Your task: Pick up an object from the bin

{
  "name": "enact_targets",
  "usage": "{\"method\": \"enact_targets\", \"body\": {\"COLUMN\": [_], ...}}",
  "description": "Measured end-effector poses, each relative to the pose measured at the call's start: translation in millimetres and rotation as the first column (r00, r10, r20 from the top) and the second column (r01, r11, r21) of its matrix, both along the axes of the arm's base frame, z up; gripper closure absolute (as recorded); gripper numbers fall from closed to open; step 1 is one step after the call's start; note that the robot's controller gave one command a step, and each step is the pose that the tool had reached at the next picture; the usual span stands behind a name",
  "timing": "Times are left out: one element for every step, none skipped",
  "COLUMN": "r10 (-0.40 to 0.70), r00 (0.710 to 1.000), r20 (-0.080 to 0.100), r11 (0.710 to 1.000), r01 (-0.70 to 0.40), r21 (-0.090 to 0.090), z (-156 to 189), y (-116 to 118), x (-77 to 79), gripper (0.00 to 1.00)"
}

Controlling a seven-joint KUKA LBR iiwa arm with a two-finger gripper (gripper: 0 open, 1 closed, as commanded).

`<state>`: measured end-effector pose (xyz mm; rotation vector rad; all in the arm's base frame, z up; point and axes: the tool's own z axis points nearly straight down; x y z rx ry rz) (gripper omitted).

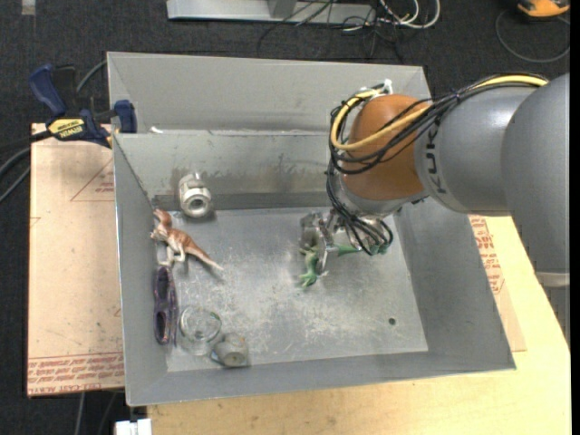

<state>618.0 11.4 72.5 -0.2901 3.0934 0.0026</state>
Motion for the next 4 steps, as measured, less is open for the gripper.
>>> {"method": "enact_targets", "body": {"r10": [0.000, 0.049, 0.057, 0.075], "r00": [1.000, 0.999, 0.998, 0.997], "r20": [0.001, 0.003, 0.008, 0.013], "r11": [1.000, 0.999, 0.998, 0.997], "r01": [0.000, -0.049, -0.057, -0.075], "r21": [0.000, -0.001, -0.001, -0.002], "z": [0, 28, 86, 169], "y": [0, -11, 1, -13], "x": [0.2, 5.0, -11.1, 2.3], "gripper": [1.00, 1.00, 1.00, 1.00]}}
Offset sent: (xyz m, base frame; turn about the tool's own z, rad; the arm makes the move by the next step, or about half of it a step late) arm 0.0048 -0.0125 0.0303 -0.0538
